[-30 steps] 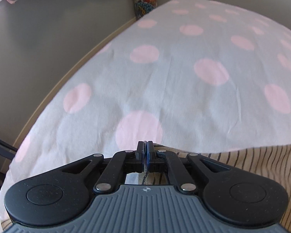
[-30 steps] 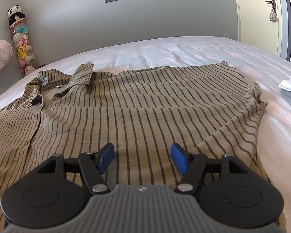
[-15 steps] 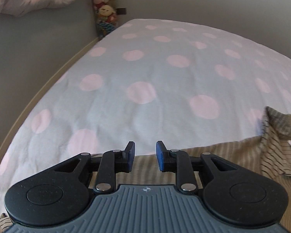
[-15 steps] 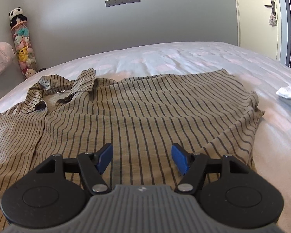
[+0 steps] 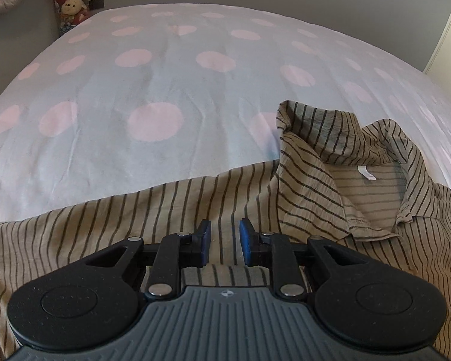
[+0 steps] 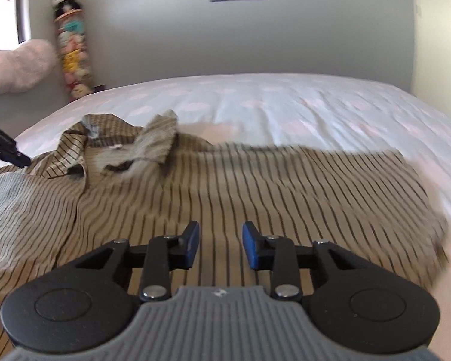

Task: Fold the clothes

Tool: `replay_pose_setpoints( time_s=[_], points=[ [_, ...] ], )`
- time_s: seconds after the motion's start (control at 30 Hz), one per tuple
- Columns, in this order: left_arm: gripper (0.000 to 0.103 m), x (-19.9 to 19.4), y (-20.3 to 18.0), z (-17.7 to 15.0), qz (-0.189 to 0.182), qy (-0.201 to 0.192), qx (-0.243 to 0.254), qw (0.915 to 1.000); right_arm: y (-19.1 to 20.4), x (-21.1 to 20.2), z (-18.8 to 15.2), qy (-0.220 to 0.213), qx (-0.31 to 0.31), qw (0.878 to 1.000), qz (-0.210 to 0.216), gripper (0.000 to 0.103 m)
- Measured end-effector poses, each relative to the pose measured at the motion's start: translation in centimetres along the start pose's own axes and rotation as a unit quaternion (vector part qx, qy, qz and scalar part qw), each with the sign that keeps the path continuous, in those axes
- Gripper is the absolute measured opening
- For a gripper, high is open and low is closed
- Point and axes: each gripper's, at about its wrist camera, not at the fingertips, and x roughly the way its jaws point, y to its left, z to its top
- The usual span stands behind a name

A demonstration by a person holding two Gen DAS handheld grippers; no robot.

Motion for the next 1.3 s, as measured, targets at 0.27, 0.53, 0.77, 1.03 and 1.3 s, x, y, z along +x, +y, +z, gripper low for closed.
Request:
replay_pose_setpoints(
  time_s=[0.27,0.53,0.77,1.03,1.3],
  points=[
    [0.018,3.6,0.3,0.9,-0.005,0.013,0.008,0.9999,0.3,11.0,6.4,0.05,-0.067,0.996,0.033,0.02],
    [0.015,5.9,1.0,2.4,-0.01,-0.018,0.004,0.9998,-3.3,19.2,8.2,0.087,-0.026,0.996,0.011,0.0],
    [0.013,5.3,0.9,5.0,0.016,-0.055,0.01,0.9983,-5.6,18.9,11.8,0.072,-0.02,0.997,0.026,0.018],
    [0.029,2.9,3.7,4.5,-0.001,-0.015,0.106,0.9942,-9.2,17.7,12.8,0.119,-0.088,0.983,0.109,0.042],
    [0.036,4.1,4.8,1.4,0.017,0.002,0.122,0.9924,-8.4,17.6,9.3,0.147,-0.12,0.977,0.1,0.032]
  ],
)
